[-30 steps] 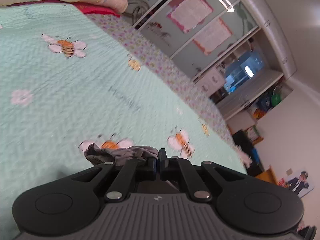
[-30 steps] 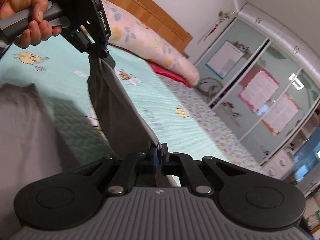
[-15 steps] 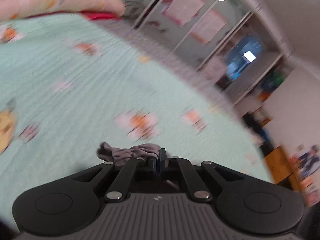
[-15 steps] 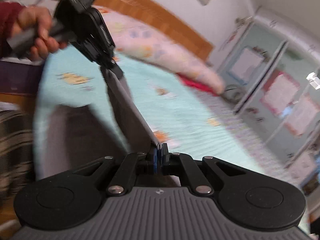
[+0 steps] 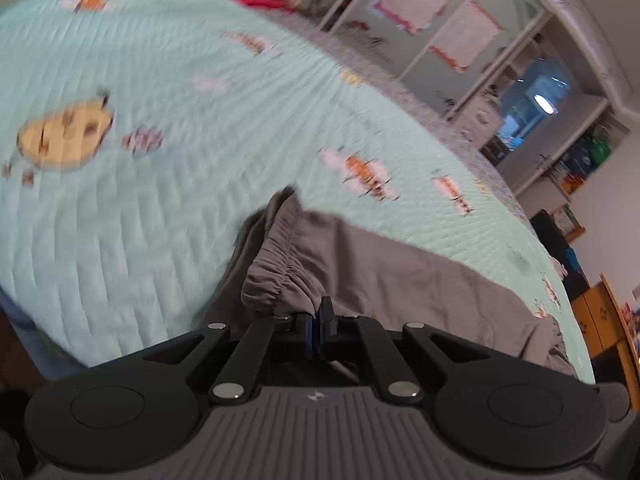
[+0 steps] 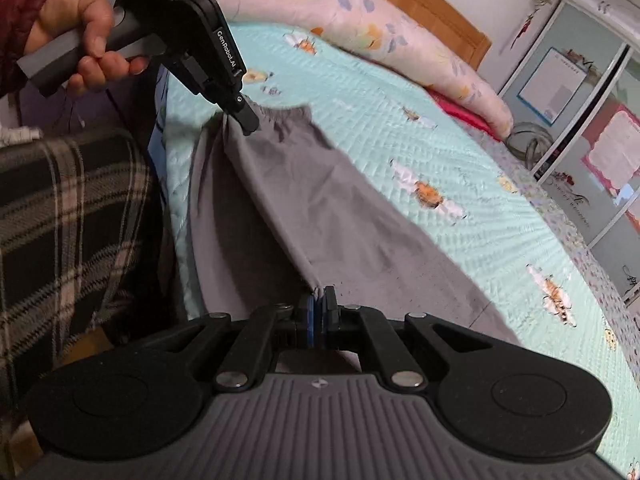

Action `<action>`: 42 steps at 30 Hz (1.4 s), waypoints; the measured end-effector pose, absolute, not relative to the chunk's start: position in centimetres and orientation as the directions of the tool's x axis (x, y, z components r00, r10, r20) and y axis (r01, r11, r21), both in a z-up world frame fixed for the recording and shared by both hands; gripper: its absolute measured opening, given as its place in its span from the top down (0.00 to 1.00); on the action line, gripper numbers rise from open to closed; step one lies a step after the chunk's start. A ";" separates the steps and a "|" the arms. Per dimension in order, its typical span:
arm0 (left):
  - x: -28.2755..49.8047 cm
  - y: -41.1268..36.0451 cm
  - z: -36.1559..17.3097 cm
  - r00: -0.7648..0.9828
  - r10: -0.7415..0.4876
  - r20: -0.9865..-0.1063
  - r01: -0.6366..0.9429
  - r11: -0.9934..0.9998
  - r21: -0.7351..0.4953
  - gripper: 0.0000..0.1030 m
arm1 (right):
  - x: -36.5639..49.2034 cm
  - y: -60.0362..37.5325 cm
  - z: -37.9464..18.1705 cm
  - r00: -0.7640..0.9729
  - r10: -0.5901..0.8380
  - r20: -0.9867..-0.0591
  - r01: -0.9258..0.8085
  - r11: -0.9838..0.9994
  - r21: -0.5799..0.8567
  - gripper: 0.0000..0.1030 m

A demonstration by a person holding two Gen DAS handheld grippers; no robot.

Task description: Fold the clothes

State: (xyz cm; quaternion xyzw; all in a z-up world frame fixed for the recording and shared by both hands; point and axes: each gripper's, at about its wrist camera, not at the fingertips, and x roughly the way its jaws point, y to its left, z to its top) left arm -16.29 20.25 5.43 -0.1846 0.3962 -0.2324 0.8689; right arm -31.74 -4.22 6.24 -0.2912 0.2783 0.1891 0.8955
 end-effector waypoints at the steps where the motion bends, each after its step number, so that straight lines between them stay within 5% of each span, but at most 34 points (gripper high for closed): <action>1: -16.2 20.5 5.3 0.574 -0.543 -0.613 0.252 0.829 -0.499 0.98 | -31.9 -4.3 6.4 0.776 0.179 -0.605 -0.499 0.760 -0.416 0.98; 8: -15.4 21.4 2.2 0.518 -0.540 -0.663 0.174 0.826 -0.537 0.94 | -32.0 -3.3 3.7 0.736 0.173 -0.655 -0.541 0.732 -0.415 0.98; 13: -16.4 22.1 3.4 0.539 -0.543 -0.644 0.115 0.805 -0.582 0.76 | -32.2 -3.6 3.3 0.738 0.177 -0.652 -0.535 0.742 -0.404 0.98; 20: -20.5 23.0 7.0 0.671 -0.397 -0.626 -0.009 0.840 -0.542 0.67 | -32.7 -3.9 3.7 0.761 0.194 -0.619 -0.522 0.749 -0.408 0.98; 26: -21.3 16.1 7.7 0.606 -0.566 -0.559 0.259 0.805 -0.534 0.64 | -33.9 -3.3 3.0 0.779 0.186 -0.598 -0.534 0.696 -0.480 0.97; 33: -19.5 10.7 2.8 0.483 -0.542 -0.687 0.312 0.840 -0.444 0.70 | -34.5 -3.1 2.2 0.787 0.190 -0.587 -0.543 0.665 -0.513 0.91; 38: -19.2 11.3 3.0 0.484 -0.545 -0.685 0.299 0.839 -0.456 0.70 | -34.4 -5.2 4.0 0.785 0.216 -0.580 -0.495 0.782 -0.378 0.74; 42: -19.5 10.8 3.7 0.493 -0.512 -0.704 0.270 0.859 -0.435 0.69 | -34.9 -10.3 6.3 0.804 0.235 -0.546 -0.351 0.929 -0.117 0.63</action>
